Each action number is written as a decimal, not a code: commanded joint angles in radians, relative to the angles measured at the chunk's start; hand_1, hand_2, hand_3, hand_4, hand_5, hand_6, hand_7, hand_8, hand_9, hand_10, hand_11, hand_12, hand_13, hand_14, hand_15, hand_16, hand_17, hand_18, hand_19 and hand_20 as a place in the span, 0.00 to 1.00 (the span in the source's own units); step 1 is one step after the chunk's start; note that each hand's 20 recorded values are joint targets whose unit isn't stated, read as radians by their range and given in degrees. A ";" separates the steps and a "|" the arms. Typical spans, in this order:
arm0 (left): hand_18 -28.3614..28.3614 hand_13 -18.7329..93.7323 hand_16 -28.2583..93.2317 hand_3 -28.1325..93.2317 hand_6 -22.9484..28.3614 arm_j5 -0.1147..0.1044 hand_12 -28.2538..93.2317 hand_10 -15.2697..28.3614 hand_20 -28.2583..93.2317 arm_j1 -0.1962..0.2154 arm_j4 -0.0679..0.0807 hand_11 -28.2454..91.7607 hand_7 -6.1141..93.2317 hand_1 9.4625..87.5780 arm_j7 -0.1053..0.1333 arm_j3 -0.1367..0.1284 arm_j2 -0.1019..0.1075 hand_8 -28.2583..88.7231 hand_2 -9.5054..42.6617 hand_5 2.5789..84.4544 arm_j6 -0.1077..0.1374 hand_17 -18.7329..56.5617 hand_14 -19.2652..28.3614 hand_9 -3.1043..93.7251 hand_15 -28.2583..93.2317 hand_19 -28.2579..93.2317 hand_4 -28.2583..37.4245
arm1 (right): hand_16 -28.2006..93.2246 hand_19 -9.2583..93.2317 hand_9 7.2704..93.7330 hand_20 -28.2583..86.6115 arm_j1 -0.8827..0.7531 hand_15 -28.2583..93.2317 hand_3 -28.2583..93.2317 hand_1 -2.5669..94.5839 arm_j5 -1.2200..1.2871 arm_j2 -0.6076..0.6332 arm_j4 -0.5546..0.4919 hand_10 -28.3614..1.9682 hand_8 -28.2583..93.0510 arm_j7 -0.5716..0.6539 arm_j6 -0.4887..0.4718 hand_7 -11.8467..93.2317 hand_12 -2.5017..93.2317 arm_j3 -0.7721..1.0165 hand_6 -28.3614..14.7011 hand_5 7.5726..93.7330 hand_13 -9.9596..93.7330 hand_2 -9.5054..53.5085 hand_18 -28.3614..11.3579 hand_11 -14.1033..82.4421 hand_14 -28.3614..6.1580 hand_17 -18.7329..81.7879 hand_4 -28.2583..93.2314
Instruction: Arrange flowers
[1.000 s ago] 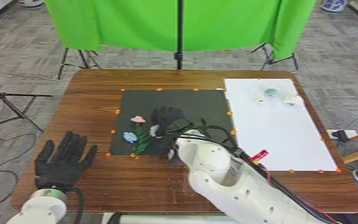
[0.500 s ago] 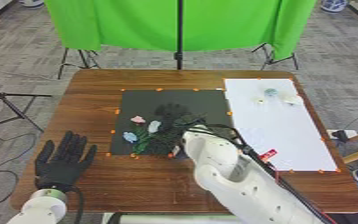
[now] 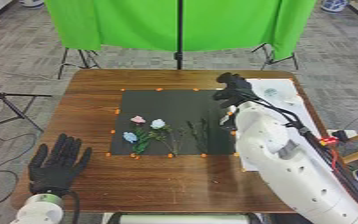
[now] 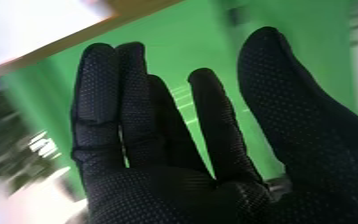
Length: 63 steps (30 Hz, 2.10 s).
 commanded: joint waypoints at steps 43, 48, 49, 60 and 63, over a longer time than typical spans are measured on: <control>0.75 0.47 0.16 0.84 0.58 -0.034 0.34 0.69 0.37 0.042 -0.009 0.54 0.30 0.23 0.006 0.010 -0.019 0.13 0.54 0.54 0.037 0.19 0.71 0.48 0.65 0.57 0.00 | 0.45 0.90 0.69 0.52 -0.018 0.60 0.82 0.60 -0.026 0.091 0.196 0.46 0.14 0.088 -0.087 0.29 0.23 -0.001 0.60 0.60 0.63 0.00 0.16 0.35 0.48 0.49 0.00; 0.75 0.47 0.16 0.84 0.58 -0.033 0.34 0.69 0.37 0.030 -0.003 0.54 0.30 0.23 -0.005 0.008 -0.016 0.13 0.54 0.54 0.037 0.19 0.71 0.48 0.65 0.57 0.00 | 0.52 0.88 0.82 0.55 0.002 0.59 0.75 0.66 -0.050 0.090 0.234 0.55 0.26 0.086 -0.021 0.35 0.42 -0.041 0.59 0.67 0.68 0.00 0.18 0.26 0.57 0.51 0.00; 0.75 0.47 0.16 0.84 0.58 -0.035 0.34 0.69 0.37 0.028 -0.002 0.54 0.30 0.23 -0.006 0.009 -0.015 0.13 0.54 0.54 0.038 0.19 0.71 0.48 0.65 0.57 0.00 | 0.53 0.88 0.83 0.55 0.000 0.59 0.75 0.67 -0.054 0.089 0.238 0.55 0.27 0.088 -0.010 0.36 0.44 -0.044 0.60 0.68 0.69 0.00 0.18 0.26 0.59 0.51 0.00; 0.75 0.47 0.16 0.84 0.58 -0.052 0.34 0.69 0.37 0.034 0.000 0.54 0.30 0.23 -0.013 0.011 -0.017 0.13 0.54 0.54 0.027 0.19 0.71 0.48 0.65 0.57 0.00 | 0.62 0.86 0.93 0.62 -0.037 0.55 0.78 0.71 -0.075 0.128 0.192 0.60 0.33 0.115 0.173 0.39 0.51 -0.055 0.61 0.83 0.79 0.00 0.15 0.27 0.64 0.56 0.00; 0.75 0.47 0.16 0.84 0.58 -0.051 0.34 0.69 0.37 0.039 -0.005 0.54 0.30 0.23 0.007 0.015 -0.013 0.14 0.54 0.54 0.033 0.19 0.71 0.48 0.65 0.57 0.00 | 0.62 0.85 0.94 0.62 -0.051 0.54 0.81 0.70 -0.062 0.158 0.128 0.60 0.35 0.117 0.245 0.39 0.51 -0.041 0.61 0.83 0.80 0.00 0.14 0.26 0.63 0.56 0.00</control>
